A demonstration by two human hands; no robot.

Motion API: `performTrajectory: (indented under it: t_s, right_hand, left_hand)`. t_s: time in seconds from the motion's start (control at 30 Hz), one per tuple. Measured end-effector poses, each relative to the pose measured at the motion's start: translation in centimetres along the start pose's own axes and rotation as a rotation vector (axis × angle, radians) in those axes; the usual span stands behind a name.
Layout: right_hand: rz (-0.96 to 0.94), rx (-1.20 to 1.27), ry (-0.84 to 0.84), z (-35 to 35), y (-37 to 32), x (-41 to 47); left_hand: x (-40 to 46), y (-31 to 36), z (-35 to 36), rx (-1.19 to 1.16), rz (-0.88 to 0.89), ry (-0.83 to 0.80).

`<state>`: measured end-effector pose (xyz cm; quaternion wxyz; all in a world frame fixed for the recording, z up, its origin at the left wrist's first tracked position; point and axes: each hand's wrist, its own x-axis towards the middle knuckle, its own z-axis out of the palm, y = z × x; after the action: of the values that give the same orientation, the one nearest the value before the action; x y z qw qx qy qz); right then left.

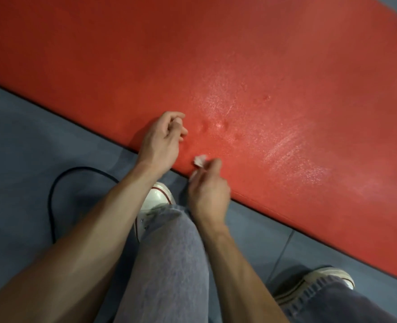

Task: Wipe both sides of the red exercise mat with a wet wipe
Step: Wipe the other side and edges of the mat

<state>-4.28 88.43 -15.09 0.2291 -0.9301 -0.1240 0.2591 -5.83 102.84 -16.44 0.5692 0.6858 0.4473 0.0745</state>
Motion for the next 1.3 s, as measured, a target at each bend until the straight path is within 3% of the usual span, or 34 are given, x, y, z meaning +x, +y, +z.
performTrajectory:
  t_s: [0.1, 0.17, 0.3, 0.4, 0.53, 0.73, 0.8, 0.93, 1.1, 1.2, 1.3]
  right_hand:
    - [-0.116, -0.020, -0.044, 1.5, -3.2, 1.0]
    - [-0.127, -0.051, -0.045, 0.4, -1.1, 0.6]
    - [-0.002, -0.069, 0.095, -4.6, 7.6, -2.0]
    - [0.109, -0.067, 0.139, -5.7, 9.2, -2.4]
    - [-0.001, -0.009, 0.027, -1.7, 2.0, -0.1]
    - [-0.318, -0.187, -0.310, 3.3, -9.6, 2.5]
    - [-0.309, -0.217, -0.264, 2.7, -8.3, 2.3]
    - [-0.184, -0.218, -0.099, -1.4, 1.6, -0.3]
    - [0.218, -0.221, 0.178, -9.2, 12.1, -1.4]
    - [0.319, -0.243, 0.225, -11.0, 12.9, -0.6]
    - [0.255, -0.233, 0.210, -8.9, 9.8, 0.8]
  left_hand:
    - [-0.1, 0.4, -1.0, -0.112, 0.019, 0.104]
    - [0.0, 0.9, -1.8, -0.187, 0.022, 0.154]
    - [0.6, 1.3, -2.7, -0.239, 0.005, 0.229]
    - [0.5, 0.9, -2.8, -0.242, -0.038, 0.268]
    - [0.1, 1.0, -2.8, -0.248, -0.047, 0.287]
    - [0.4, 2.1, -4.2, -0.249, -0.004, 0.350]
    - [0.4, 2.3, -4.4, -0.261, -0.007, 0.367]
    - [0.3, 2.5, -4.0, -0.255, -0.015, 0.359]
    - [0.2, 1.5, -4.1, -0.222, -0.008, 0.328]
    - [0.3, 1.3, -3.7, -0.175, 0.002, 0.279]
    - [0.3, 1.1, -2.7, -0.034, 0.064, 0.162]
